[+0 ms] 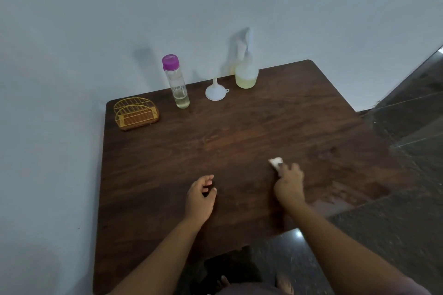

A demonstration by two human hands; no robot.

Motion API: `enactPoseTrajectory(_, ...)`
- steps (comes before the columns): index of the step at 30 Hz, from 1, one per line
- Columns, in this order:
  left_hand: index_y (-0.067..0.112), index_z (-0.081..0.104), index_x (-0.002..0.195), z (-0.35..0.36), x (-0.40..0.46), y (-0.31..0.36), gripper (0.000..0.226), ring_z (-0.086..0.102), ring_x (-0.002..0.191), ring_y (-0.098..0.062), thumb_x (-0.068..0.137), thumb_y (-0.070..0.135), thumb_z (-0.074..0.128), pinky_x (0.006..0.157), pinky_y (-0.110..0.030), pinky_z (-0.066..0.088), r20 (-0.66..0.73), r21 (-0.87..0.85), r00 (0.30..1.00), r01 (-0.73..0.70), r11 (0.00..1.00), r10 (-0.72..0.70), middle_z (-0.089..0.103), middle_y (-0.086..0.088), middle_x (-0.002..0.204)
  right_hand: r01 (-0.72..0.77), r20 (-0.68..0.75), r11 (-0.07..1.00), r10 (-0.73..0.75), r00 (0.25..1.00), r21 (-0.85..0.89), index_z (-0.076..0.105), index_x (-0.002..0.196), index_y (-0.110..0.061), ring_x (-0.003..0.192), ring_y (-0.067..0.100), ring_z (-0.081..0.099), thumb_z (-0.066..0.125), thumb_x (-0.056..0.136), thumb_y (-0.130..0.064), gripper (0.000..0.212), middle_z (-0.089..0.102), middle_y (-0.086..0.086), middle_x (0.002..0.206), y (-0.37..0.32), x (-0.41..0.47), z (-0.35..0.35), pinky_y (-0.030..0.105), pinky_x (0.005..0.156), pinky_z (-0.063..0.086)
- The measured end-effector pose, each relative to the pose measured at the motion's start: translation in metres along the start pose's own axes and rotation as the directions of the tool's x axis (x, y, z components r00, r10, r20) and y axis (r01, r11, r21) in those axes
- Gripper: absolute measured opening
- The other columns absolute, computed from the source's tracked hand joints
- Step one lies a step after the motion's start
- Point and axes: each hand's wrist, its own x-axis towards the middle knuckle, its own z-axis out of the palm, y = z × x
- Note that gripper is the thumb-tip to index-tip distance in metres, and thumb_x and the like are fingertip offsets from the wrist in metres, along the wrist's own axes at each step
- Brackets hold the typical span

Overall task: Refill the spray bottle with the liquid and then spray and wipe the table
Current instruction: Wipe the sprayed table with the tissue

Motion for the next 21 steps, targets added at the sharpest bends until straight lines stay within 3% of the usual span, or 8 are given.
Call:
enactPoseTrajectory(3, 0.025, 0.061, 0.124, 0.007, 0.000, 0.004, 0.037, 0.056, 0.101, -0.006, 0.091, 0.010, 0.064, 0.090, -0.022, 0.046, -0.003, 0.050, 0.997, -0.073, 0.996, 0.073, 0.058, 0.009, 0.117, 0.302, 0.195, 0.953, -0.301, 0.933, 0.026, 0.051, 0.132, -0.014, 0.118, 0.029, 0.038, 0.043, 0.090, -0.004, 0.044, 0.041, 0.011, 0.128, -0.042, -0.039, 0.028, 0.036, 0.102, 0.036)
enactPoseTrajectory(6, 0.025, 0.061, 0.124, 0.015, 0.000, 0.007, 0.039, 0.056, 0.101, -0.007, 0.089, 0.007, 0.064, 0.091, -0.024, 0.048, -0.001, 0.058, 0.994, -0.106, 0.993, 0.106, 0.057, 0.007, 0.118, 0.556, 0.394, 0.830, -0.526, 0.754, 0.044, 0.053, 0.129, -0.012, 0.115, 0.026, 0.040, 0.046, 0.093, -0.009, 0.036, 0.044, 0.009, 0.128, -0.064, -0.066, 0.048, 0.038, 0.099, 0.040)
enactPoseTrajectory(9, 0.029, 0.060, 0.125, 0.020, -0.002, 0.009, 0.041, 0.057, 0.101, -0.007, 0.089, 0.008, 0.064, 0.093, -0.030, 0.051, -0.014, 0.036, 0.995, -0.098, 0.995, 0.099, 0.058, 0.007, 0.115, 0.676, 0.460, 0.726, -0.646, 0.609, 0.126, 0.066, 0.106, -0.004, 0.099, 0.031, 0.047, 0.043, 0.089, -0.013, 0.030, 0.055, 0.015, 0.109, -0.054, -0.073, 0.041, 0.038, 0.087, 0.040)
enactPoseTrajectory(11, 0.031, 0.055, 0.131, 0.026, -0.001, 0.012, 0.049, 0.060, 0.097, -0.008, 0.089, 0.008, 0.066, 0.091, -0.031, 0.051, -0.021, 0.018, 0.993, -0.112, 0.994, 0.112, 0.060, 0.007, 0.112, 0.667, 0.481, 0.735, -0.633, 0.607, 0.126, 0.068, 0.091, -0.004, 0.092, 0.032, 0.049, 0.045, 0.081, -0.015, 0.027, 0.058, 0.016, 0.098, -0.034, -0.067, 0.024, 0.033, 0.081, 0.037)
enactPoseTrajectory(14, 0.034, 0.049, 0.138, 0.038, 0.001, 0.022, 0.057, 0.059, 0.096, -0.007, 0.089, 0.011, 0.066, 0.092, -0.031, 0.050, 0.000, 0.018, 0.992, -0.122, 0.992, 0.122, 0.061, 0.009, 0.111, 0.486, 0.448, 0.872, -0.453, 0.770, 0.047, 0.069, 0.086, -0.007, 0.096, 0.033, 0.055, 0.043, 0.073, -0.021, 0.033, 0.062, 0.014, 0.098, 0.014, -0.039, -0.005, 0.032, 0.087, 0.039)
enactPoseTrajectory(17, 0.036, 0.046, 0.140, 0.056, 0.005, 0.040, 0.056, 0.058, 0.097, -0.006, 0.091, 0.014, 0.065, 0.095, -0.032, 0.050, 0.062, 0.023, 0.990, -0.131, 0.991, 0.129, 0.060, 0.011, 0.111, 0.152, 0.356, 0.988, -0.141, 0.924, -0.004, 0.071, 0.089, -0.009, 0.098, 0.031, 0.060, 0.046, 0.072, -0.039, 0.043, 0.065, 0.014, 0.099, 0.060, -0.002, -0.040, 0.032, 0.087, 0.048)
enactPoseTrajectory(19, 0.034, 0.048, 0.140, 0.071, 0.011, 0.056, 0.054, 0.058, 0.096, -0.006, 0.092, 0.015, 0.064, 0.094, -0.032, 0.051, 0.103, 0.021, 0.983, -0.155, 0.988, 0.152, 0.060, 0.011, 0.110, -0.164, 0.247, 0.985, 0.148, 0.958, 0.044, 0.070, 0.095, -0.006, 0.102, 0.031, 0.063, 0.059, 0.082, -0.028, 0.028, 0.067, 0.014, 0.102, 0.082, 0.021, -0.072, 0.032, 0.083, 0.051)
enactPoseTrajectory(21, 0.032, 0.050, 0.139, 0.089, 0.018, 0.077, 0.053, 0.056, 0.093, -0.006, 0.091, 0.014, 0.064, 0.091, -0.027, 0.050, 0.150, 0.021, 0.971, -0.190, 0.982, 0.185, 0.060, 0.010, 0.108, -0.440, 0.213, 0.825, 0.386, 0.897, 0.356, 0.065, 0.111, 0.000, 0.110, 0.035, 0.060, 0.053, 0.091, -0.014, 0.027, 0.064, 0.014, 0.099, 0.095, 0.042, -0.105, 0.034, 0.084, 0.051)
